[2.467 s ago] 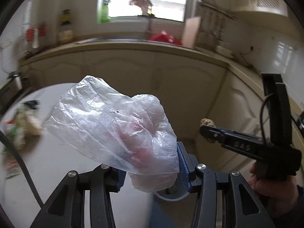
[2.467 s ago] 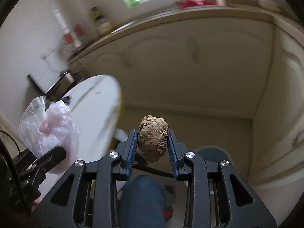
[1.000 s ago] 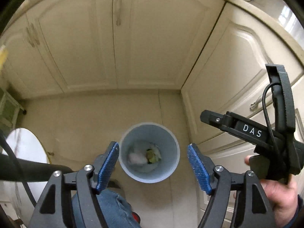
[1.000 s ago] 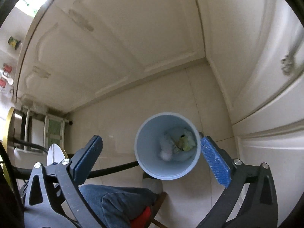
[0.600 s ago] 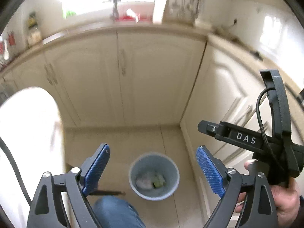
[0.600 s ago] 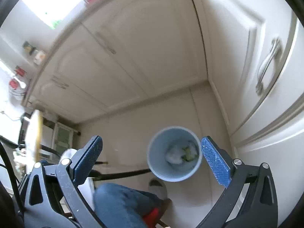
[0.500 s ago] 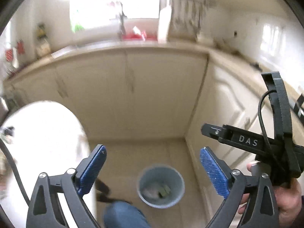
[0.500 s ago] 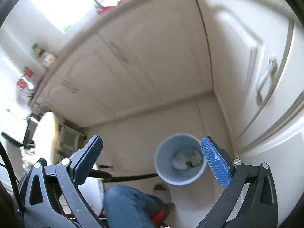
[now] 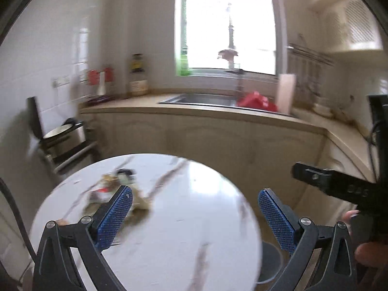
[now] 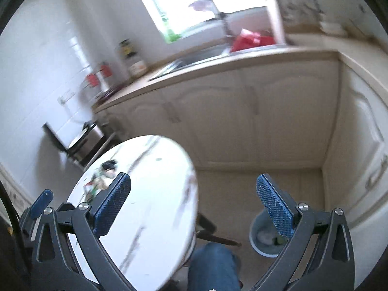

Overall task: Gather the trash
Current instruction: 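Bring both open tools back up to the table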

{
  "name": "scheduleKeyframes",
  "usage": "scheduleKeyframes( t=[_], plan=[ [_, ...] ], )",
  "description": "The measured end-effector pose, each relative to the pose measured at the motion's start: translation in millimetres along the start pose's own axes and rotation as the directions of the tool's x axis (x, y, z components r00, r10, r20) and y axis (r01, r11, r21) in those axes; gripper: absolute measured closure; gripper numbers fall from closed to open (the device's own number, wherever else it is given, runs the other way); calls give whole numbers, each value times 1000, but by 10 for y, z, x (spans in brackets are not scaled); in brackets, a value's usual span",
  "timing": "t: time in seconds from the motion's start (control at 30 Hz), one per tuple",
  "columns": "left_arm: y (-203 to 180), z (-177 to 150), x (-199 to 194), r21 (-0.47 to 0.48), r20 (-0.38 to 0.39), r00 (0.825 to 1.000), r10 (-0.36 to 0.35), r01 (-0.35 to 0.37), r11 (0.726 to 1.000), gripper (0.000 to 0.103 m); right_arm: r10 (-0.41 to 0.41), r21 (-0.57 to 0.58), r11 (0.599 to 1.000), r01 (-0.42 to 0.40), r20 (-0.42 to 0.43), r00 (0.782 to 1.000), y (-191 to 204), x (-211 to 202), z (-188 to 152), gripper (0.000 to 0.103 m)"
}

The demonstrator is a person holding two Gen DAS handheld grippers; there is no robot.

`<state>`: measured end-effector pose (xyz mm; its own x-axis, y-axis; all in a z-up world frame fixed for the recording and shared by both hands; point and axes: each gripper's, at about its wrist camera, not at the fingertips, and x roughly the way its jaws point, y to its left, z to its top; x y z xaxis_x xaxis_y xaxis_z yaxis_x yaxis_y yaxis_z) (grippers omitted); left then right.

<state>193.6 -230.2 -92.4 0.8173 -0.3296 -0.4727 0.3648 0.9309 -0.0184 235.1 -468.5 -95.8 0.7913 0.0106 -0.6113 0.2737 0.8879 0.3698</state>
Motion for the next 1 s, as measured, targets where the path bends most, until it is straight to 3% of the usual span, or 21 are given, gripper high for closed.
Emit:
scheduleKeyframes(
  t=[0.23, 0.57, 0.77, 1.0],
  plan=[
    [602, -130, -639, -115, 11, 989, 147, -145, 983, 1, 73, -185, 980, -70, 12, 997, 1103, 20, -121, 0],
    [1118, -363, -1189, -243, -15, 954, 298, -292, 925, 1, 157, -351, 922, -161, -43, 987, 2067, 209, -417, 0],
    [1227, -404, -1241, -274, -45, 943, 331, -330, 903, 1, 175, -394, 900, -188, -70, 982, 2318, 309, -515, 0],
    [1352, -376, -1099, -271, -58, 945, 323, -326, 906, 1, 165, -397, 899, -187, -89, 982, 2362, 399, -561, 0]
  ],
)
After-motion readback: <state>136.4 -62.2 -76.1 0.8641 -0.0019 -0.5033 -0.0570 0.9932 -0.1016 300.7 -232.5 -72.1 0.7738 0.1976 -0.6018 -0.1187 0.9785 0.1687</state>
